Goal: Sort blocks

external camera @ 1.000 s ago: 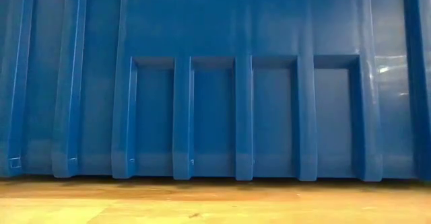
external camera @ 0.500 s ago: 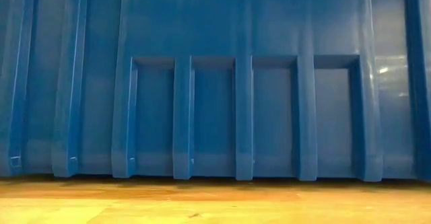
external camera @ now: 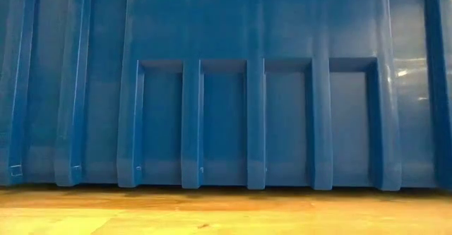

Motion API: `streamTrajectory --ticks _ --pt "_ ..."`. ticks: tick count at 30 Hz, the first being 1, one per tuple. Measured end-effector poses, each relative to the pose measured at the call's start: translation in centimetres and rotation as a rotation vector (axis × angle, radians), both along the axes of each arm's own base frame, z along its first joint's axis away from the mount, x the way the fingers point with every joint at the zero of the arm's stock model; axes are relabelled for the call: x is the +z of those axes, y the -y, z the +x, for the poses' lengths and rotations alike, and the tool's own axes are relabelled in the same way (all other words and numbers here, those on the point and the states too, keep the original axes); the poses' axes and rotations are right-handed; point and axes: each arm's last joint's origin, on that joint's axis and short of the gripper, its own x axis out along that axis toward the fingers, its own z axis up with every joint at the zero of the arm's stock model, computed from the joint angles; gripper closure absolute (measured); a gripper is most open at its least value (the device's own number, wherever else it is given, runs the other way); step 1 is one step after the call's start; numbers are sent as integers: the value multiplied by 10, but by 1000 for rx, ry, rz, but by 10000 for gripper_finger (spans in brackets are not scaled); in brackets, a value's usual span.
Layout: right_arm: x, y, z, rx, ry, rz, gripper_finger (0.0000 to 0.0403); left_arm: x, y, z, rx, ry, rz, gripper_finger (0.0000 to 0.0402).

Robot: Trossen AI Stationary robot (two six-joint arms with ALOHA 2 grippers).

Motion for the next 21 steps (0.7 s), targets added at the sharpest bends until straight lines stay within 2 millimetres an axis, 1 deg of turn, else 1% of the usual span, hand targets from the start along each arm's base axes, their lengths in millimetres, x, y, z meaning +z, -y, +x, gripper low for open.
streamTrajectory --ticks 4,6,8,10,12,13,14,17,21 --pt "-21 3 6 -51 -40 -23 171 0 0 0 1 0 2 401" --pt "-29 5 9 -96 -53 -9 186 0 0 0 1 0 2 401" --pt "-36 7 12 -125 -62 3 216 0 0 0 1 0 2 401" --pt "-39 5 15 -139 -68 7 268 0 0 0 1 0 2 401" --pt "-39 2 16 -145 -74 4 344 0 0 0 1 0 2 401" --pt "-39 1 15 -136 -77 24 371 0 0 0 1 1 2 401" --pt "-38 -1 13 -134 -86 44 383 0 0 0 1 2 2 401" --pt "-31 -8 8 -162 -119 75 394 0 0 0 2 -1 3 401" --pt "-4 -14 4 -167 -68 65 399 0 0 -1 -5 -12 22 401"
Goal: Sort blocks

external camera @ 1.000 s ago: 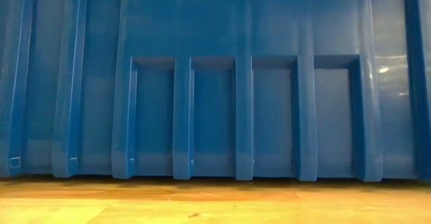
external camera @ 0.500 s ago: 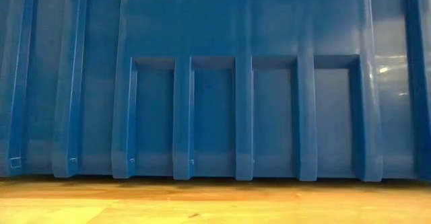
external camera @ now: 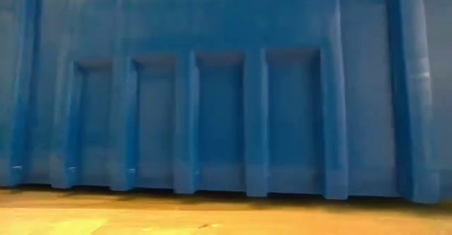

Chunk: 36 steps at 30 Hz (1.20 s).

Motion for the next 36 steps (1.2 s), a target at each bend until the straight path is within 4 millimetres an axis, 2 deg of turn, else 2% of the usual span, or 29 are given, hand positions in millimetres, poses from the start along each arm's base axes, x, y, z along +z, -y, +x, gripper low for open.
streamTrajectory --ticks 6,12,17,19,21,25,31,36 --pt "46 -3 -6 -32 97 -50 401 0 -1 0 15 0 23 401" --pt "116 -6 -19 -87 263 -168 403 1 -1 1 16 11 33 402" --pt "176 -17 -47 -197 427 -245 402 1 -1 1 -3 6 46 402" --pt "193 -24 -63 -282 468 -265 402 1 -1 1 -2 8 49 402" --pt "208 -32 -76 -367 581 -274 402 1 -1 1 -2 7 51 402" --pt "209 -53 -109 -551 634 -209 402 1 -1 1 -5 7 55 401" --pt "201 -84 -142 -802 758 -210 402 1 -1 1 -17 5 58 402" --pt "181 -100 -151 -926 799 -147 402 1 0 1 -54 -5 80 402"
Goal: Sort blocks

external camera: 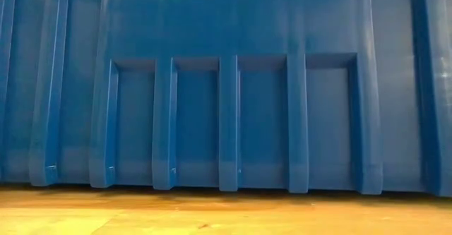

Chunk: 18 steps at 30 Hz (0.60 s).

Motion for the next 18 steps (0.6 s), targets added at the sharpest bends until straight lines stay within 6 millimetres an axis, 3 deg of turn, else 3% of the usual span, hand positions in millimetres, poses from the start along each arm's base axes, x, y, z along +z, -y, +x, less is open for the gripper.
streamTrajectory --ticks 7,12,18 --pt "-47 -8 13 -120 -55 58 402 0 0 0 -24 -4 15 402" --pt "-43 -5 -2 -219 34 8 402 0 0 0 -24 -4 15 402" --pt "-37 0 -34 -183 65 65 403 0 0 0 -25 -5 12 401"
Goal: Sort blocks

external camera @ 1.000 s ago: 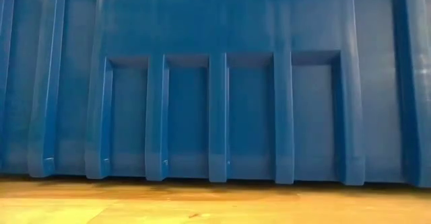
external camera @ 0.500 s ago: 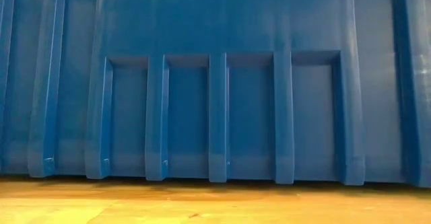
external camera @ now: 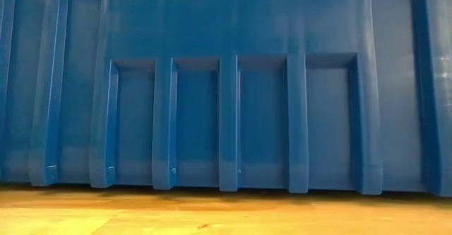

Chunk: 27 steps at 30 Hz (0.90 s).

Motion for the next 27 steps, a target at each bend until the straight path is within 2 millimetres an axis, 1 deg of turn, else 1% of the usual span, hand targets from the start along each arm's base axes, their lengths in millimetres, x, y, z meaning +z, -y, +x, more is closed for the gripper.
streamTrajectory --ticks 3,6,10,14,17,20,27 --pt "-7 3 -8 49 -41 65 403 0 0 0 0 0 0 402" --pt "-21 6 -9 54 -87 120 403 0 0 0 0 0 0 402" --pt "-49 8 -7 26 -149 212 403 0 0 0 16 4 -12 402" --pt "-80 5 -2 27 -212 355 403 0 0 0 43 9 -31 402" --pt "-102 -2 2 33 -257 440 403 0 0 0 72 15 -51 402" --pt "-117 -13 5 35 -285 483 403 0 0 0 90 19 -63 402" --pt "-136 -49 7 16 -254 535 403 0 0 0 107 23 -73 401"
